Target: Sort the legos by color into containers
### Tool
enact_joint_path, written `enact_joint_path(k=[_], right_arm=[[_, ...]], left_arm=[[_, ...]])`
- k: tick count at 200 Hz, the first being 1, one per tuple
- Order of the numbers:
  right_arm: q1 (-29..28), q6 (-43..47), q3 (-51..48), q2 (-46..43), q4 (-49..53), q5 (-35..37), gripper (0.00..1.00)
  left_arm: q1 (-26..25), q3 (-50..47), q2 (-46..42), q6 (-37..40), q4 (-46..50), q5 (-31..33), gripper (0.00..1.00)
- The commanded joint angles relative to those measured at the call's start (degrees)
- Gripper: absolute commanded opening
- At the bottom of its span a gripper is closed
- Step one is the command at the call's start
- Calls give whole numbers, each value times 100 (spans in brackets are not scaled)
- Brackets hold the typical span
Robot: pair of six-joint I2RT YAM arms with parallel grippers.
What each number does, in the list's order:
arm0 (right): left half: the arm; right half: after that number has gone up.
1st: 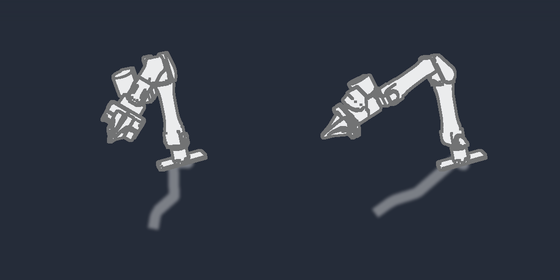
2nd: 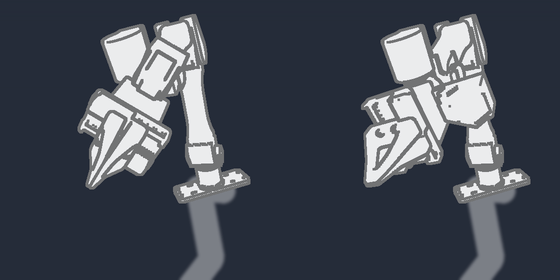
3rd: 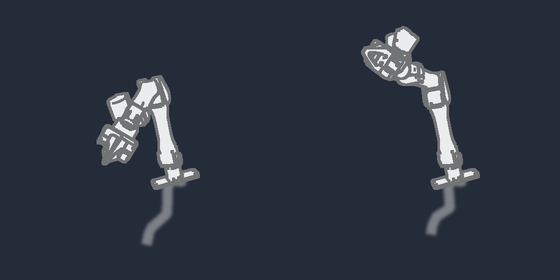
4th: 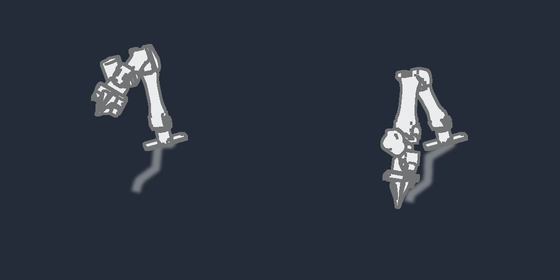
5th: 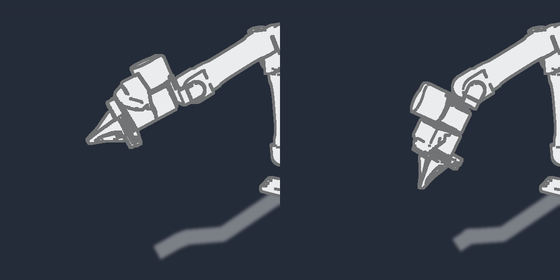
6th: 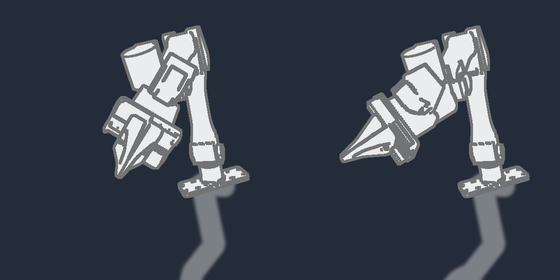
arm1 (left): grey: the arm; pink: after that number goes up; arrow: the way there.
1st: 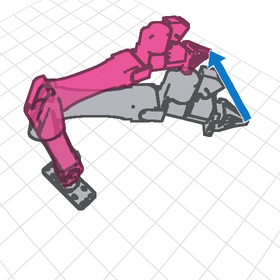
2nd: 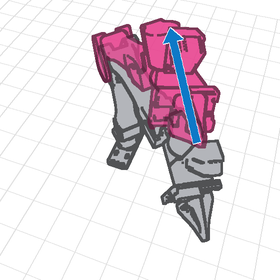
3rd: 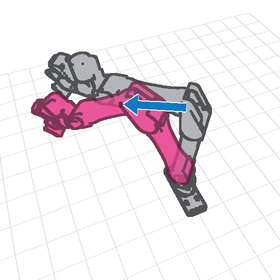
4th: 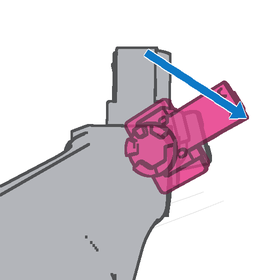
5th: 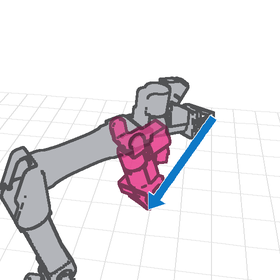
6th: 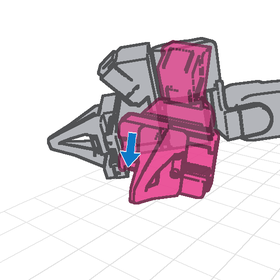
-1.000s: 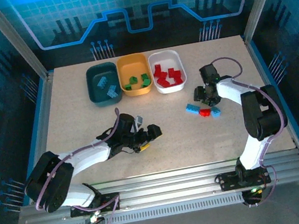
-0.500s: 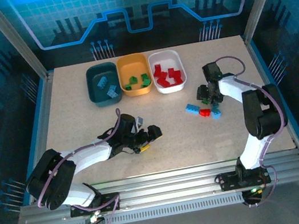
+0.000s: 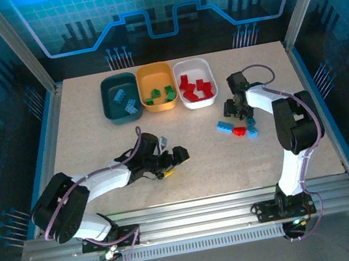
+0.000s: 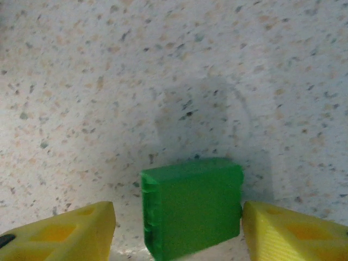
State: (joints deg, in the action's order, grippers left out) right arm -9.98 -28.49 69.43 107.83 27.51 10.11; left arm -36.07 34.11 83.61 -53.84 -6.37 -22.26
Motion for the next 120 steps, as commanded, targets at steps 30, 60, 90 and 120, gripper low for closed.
enact_joint_path(k=[30,60,90,120], right_arm=[[-279,-4,234,226,259,261,62],[-252,-5,332,401,279,302,61],[-185,-77,417,475,187,129,52],[-189,-86,457,476,88,54,42]], left_arm=[[-22,176,149,168,-66,38,99],[14,108,122,172,-68,38,99],[156,96,39,238,37,3,99],[487,78,-308,401,335,11,99]])
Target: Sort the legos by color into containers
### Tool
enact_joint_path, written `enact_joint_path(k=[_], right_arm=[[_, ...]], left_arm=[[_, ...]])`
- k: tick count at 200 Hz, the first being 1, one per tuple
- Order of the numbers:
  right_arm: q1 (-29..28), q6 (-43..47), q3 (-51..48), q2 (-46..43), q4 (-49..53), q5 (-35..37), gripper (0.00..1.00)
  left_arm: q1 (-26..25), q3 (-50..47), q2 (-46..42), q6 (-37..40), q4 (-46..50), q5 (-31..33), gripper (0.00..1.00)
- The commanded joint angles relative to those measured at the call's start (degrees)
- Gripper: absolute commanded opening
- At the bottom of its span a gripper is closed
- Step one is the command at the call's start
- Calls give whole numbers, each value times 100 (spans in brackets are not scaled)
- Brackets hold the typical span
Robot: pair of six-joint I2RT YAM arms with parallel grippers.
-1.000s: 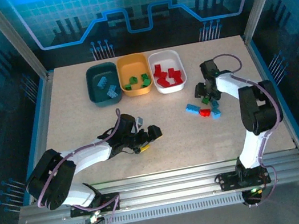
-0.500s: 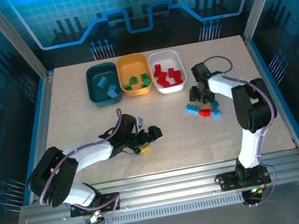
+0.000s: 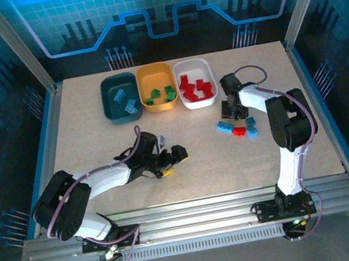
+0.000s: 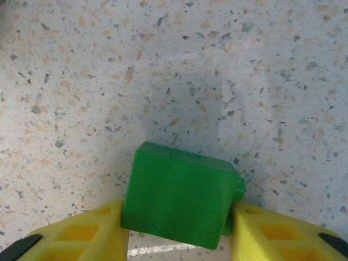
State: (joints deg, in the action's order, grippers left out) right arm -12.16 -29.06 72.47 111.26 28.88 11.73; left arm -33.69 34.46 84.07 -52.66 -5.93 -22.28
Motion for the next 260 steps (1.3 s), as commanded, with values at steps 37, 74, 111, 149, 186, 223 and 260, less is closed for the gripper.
enact_joint_path(k=[37,74,111,149,186,223,260], right_arm=[[-68,19,120,-69,-85,-46,40],[-433,89,224,-514,37,235,39],[-942,205,699,-619,232,350,39],[-1538,368,1706,-75,302,295,38],[-1857,740,3348,1020,390,-72,38],[-1853,1107,4904,2057,757,-440,38],[-1816,1188,6315,2964,1375,-637,52]], left_arm=[[715,35,-926,553,825,35,99],[1503,-88,-1666,633,1281,91,99],[2148,-49,-2118,749,1748,216,99],[2471,-80,-2117,705,1694,51,99],[2552,-126,-1956,649,1551,-153,99],[2569,-209,-1855,722,1457,-359,99],[2569,-221,-1825,713,1289,-526,99]])
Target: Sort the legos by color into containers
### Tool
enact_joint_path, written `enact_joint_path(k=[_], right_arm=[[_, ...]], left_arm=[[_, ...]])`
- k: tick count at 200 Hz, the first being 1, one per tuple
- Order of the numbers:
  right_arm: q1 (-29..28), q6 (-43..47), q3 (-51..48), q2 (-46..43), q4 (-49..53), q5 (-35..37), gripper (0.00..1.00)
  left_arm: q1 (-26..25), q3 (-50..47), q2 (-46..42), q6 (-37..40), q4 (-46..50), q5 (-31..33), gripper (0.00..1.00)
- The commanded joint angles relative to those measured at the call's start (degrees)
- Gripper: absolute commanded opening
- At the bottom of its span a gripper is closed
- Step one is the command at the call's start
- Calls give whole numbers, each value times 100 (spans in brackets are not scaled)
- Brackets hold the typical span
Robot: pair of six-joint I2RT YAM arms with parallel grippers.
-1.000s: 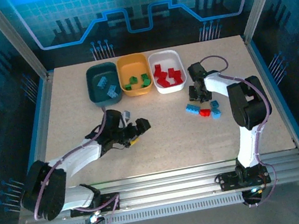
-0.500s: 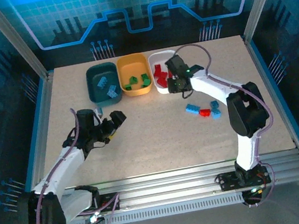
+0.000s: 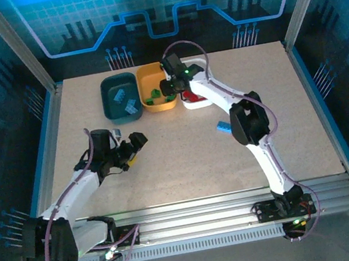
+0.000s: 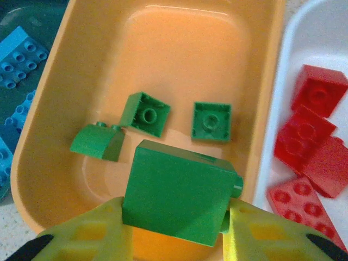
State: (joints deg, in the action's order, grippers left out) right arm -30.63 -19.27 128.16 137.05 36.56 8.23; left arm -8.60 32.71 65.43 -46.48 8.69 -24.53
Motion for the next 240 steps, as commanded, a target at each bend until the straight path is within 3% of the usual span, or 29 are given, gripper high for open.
enact_joint_path(k=[1,11,29,52,86,116,141,168,208,240], right_arm=[[31,211,772,393,616,-296,53],[22,239,965,445,689,-331,62],[-28,312,1008,248,762,-255,65],[-64,297,183,-597,514,31,66],[-7,-404,-2915,-2722,-358,795,63],[24,-1301,-5772,-4404,-888,1242,58],[54,-1630,-7274,-5260,-861,1394,58],[261,-1445,-7880,-5654,-460,1530,62],[1006,-1301,-8365,-5827,-771,575,63],[1251,-1220,-8285,-5482,-1038,326,62]], left_arm=[[60,-46,40,99,-183,-308,99],[60,-37,57,104,-233,-359,99],[60,-36,71,65,-321,-453,99],[51,-104,28,-63,-499,-576,99],[-339,-266,-74,-264,-745,-495,99],[-1430,-344,240,-457,-1165,-6,99],[-2167,-252,919,-731,-1706,87,99],[-2641,-98,1434,-941,-2075,171,99],[-3005,78,1668,-1060,-2151,370,99],[-3071,70,1590,-1061,-1990,443,99]])
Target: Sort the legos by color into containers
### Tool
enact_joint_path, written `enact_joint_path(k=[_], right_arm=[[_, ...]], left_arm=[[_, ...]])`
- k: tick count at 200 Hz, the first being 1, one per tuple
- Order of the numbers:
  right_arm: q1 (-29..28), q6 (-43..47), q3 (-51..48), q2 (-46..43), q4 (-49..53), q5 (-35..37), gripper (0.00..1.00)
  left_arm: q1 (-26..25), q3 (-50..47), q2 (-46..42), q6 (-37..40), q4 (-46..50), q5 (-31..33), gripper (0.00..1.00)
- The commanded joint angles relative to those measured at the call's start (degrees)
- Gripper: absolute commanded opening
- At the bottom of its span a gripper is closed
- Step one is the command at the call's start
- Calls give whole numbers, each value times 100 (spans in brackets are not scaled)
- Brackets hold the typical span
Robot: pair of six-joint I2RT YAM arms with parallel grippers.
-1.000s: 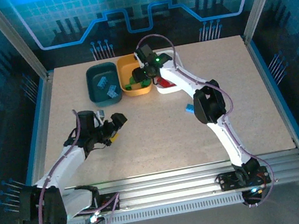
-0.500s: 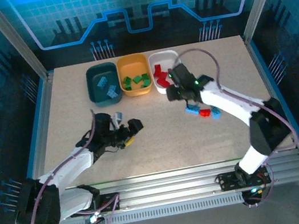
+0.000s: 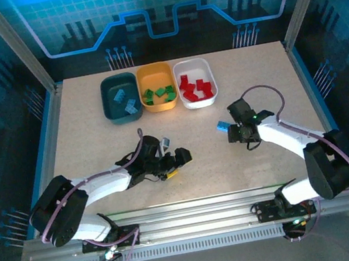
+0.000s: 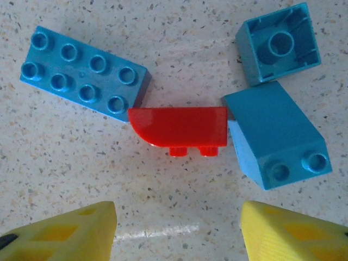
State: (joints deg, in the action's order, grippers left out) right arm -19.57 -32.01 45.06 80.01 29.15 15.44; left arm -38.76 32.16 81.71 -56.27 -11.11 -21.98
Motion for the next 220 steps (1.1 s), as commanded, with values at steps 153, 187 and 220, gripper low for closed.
enact_joint_path(k=[153,187,220], right_arm=[[481,116,1195,1903,-249,-50,54],[446,98,982,1723,-321,-39,49],[352,90,895,1552,-349,-9,45]], left_arm=[[-41,-35,-681,216,678,571,99],[-17,-79,-779,259,759,646,99],[39,-46,-686,266,717,625,99]])
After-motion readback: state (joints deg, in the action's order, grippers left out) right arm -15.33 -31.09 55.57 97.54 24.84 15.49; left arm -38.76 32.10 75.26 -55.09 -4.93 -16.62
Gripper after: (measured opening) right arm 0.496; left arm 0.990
